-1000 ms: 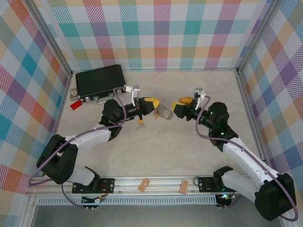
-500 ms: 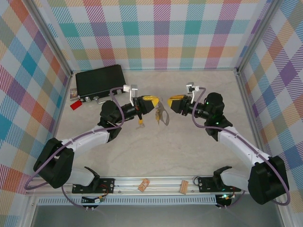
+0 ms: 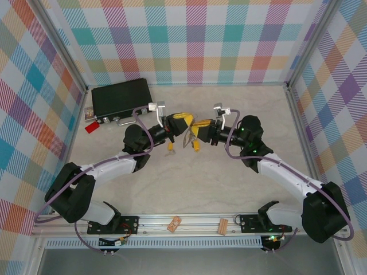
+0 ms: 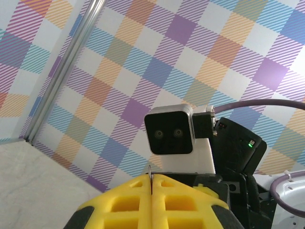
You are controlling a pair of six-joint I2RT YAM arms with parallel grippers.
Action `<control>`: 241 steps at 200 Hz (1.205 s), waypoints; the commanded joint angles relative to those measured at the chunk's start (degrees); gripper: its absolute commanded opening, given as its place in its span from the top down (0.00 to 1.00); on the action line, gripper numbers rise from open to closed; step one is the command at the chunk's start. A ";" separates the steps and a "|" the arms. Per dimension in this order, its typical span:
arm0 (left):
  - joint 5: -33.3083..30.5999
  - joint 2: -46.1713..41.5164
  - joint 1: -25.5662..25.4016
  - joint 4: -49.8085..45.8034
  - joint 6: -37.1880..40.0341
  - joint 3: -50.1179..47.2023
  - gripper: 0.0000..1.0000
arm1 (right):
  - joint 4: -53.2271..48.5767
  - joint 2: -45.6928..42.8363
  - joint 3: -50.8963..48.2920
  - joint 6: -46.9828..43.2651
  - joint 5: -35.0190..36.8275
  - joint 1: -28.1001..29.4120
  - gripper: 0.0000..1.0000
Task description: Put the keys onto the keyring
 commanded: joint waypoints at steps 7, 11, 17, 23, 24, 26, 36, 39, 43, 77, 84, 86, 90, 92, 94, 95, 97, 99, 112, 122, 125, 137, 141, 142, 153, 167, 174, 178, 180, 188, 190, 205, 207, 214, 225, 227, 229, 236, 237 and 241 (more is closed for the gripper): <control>-0.96 -0.37 -0.66 5.94 -1.15 -0.49 1.00 | 5.43 -1.08 -1.13 1.65 4.05 -0.32 0.71; -0.94 -0.54 -0.65 5.91 -1.03 -0.63 1.00 | 5.39 -1.17 -1.05 1.66 4.19 -0.42 0.71; -0.95 -0.68 -0.66 5.92 -0.86 -0.75 1.00 | 5.38 -1.41 -0.91 1.72 4.28 -0.57 0.71; -1.02 -0.93 -0.66 5.77 -0.79 -0.85 1.00 | 5.53 -1.51 -0.78 1.90 4.30 -0.74 0.72; -1.05 -0.98 -0.66 5.81 -0.79 -0.86 1.00 | 5.59 -1.51 -0.74 1.96 4.30 -0.84 0.72; -1.07 -1.02 -0.66 5.81 -0.79 -0.97 1.00 | 5.68 -1.51 -0.76 2.04 4.30 -0.88 0.72; -1.31 -1.27 -0.66 5.86 -0.66 -1.13 1.00 | 6.65 -1.52 -0.71 2.84 4.34 -1.31 0.72; -1.37 -1.36 -0.66 5.92 -0.66 -1.17 1.00 | 6.97 -1.54 -0.71 3.01 4.37 -1.36 0.72; -1.37 -1.35 -0.65 5.93 -0.62 -1.26 1.00 | 7.50 -1.52 -0.87 3.51 4.49 -1.45 0.72; -1.73 -1.37 -0.65 6.63 -1.19 -1.48 1.00 | 15.52 0.46 -1.43 8.36 3.69 -2.32 0.70; -1.73 -1.45 -0.61 6.74 -1.31 -1.53 1.00 | 17.13 1.23 -1.22 9.46 3.14 -2.34 0.70; -1.77 -1.40 -0.65 6.73 -1.25 -1.49 1.00 | 17.59 1.48 -1.19 9.89 3.02 -2.40 0.70; -1.83 -1.44 -0.66 6.86 -1.39 -1.50 1.00 | 18.53 1.83 -1.15 10.58 2.78 -2.41 0.70; -1.92 -1.46 -0.66 6.87 -1.34 -1.53 1.00 | 18.95 2.07 -1.11 10.92 2.69 -2.49 0.70; -1.94 -1.53 -0.66 6.89 -1.39 -1.49 1.00 | 19.52 2.28 -1.07 11.18 2.60 -2.46 0.70; -1.95 -1.50 -0.66 6.85 -1.44 -1.49 1.00 | 19.66 2.41 -1.11 11.34 2.52 -2.49 0.70; -1.97 -1.50 -0.66 6.89 -1.46 -1.48 1.00 | 20.18 2.63 -1.14 11.55 2.47 -2.57 0.70; -2.00 -1.61 -0.61 6.92 -1.49 -1.48 1.00 | 20.64 2.86 -1.04 11.91 2.39 -2.59 0.70; -2.48 -1.78 -0.66 7.00 -1.66 -1.48 1.00 | 22.54 4.11 -0.76 13.61 1.73 -2.79 0.70; -2.64 -1.87 -0.74 7.07 -1.79 -1.51 1.00 | 24.67 5.21 -0.61 15.07 1.30 -2.98 0.70; -2.65 -1.87 -0.74 7.14 -1.90 -1.48 1.00 | 25.32 5.47 -0.48 15.38 1.16 -3.10 0.70; -2.72 -1.85 -0.70 7.10 -2.17 -1.41 1.00 | 27.07 6.58 -0.13 16.63 0.34 -3.13 0.71; -2.71 -1.89 -0.74 7.14 -2.13 -1.31 1.00 | 27.41 6.84 0.01 16.95 0.12 -3.13 0.71; -2.73 -1.90 -0.79 7.15 -2.12 -1.35 1.00 | 27.47 6.88 0.05 17.04 0.10 -3.13 0.71; -2.87 -1.83 -0.79 7.21 -2.20 -1.23 1.00 | 28.47 7.52 0.35 17.67 -0.45 -3.09 0.72; -3.13 -1.72 -0.83 7.21 -2.24 -1.22 1.00 | 29.04 7.88 0.55 17.96 -1.05 -3.13 0.73; -3.26 -1.65 -0.91 7.24 -2.26 -1.13 1.00 | 29.10 7.98 0.54 18.10 -1.22 -3.13 0.74; -3.27 -1.55 -0.92 7.25 -2.29 -1.07 1.00 | 29.18 7.98 0.55 18.01 -1.45 -3.13 0.74; -3.25 -1.47 -0.90 7.32 -2.35 -1.07 1.00 | 29.20 7.98 0.62 18.00 -1.56 -3.13 0.74; -3.27 -1.24 -0.92 7.34 -2.48 -0.92 1.00 | 29.13 8.06 0.61 18.00 -1.76 -3.06 0.74; -3.27 -1.19 -0.92 7.34 -2.49 -0.81 1.00 | 29.07 8.06 0.65 18.05 -1.81 -3.11 0.74; -2.94 -0.55 -1.00 7.51 -2.87 -0.27 1.00 | 29.27 8.29 0.54 17.98 -2.20 -3.15 0.75; -2.92 -0.42 -1.01 7.51 -2.89 -0.14 1.00 | 29.28 8.32 0.57 18.06 -2.21 -3.13 0.75; -2.78 -0.11 -1.10 7.59 -3.02 0.15 1.00 | 29.50 8.40 0.56 18.16 -2.42 -3.11 0.75; -2.59 0.24 -1.25 7.60 -3.10 0.52 1.00 | 29.67 8.51 0.52 18.30 -2.61 -3.13 0.76; -2.57 0.28 -1.27 7.60 -3.13 0.58 1.00 | 29.70 8.51 0.56 18.28 -2.63 -3.13 0.76; -2.50 0.35 -1.27 7.60 -3.09 0.66 1.00 | 29.72 8.53 0.59 18.32 -2.65 -3.13 0.76; -2.53 0.46 -1.36 7.60 -3.09 0.78 1.00 | 29.73 8.52 0.58 18.27 -2.73 -3.13 0.78; -2.55 0.46 -1.36 7.60 -3.08 0.75 1.00 | 29.73 8.51 0.55 18.27 -2.78 -3.13 0.79; -2.50 0.51 -1.44 7.62 -3.14 0.82 1.00 | 29.65 8.53 0.65 18.27 -2.87 -3.13 0.80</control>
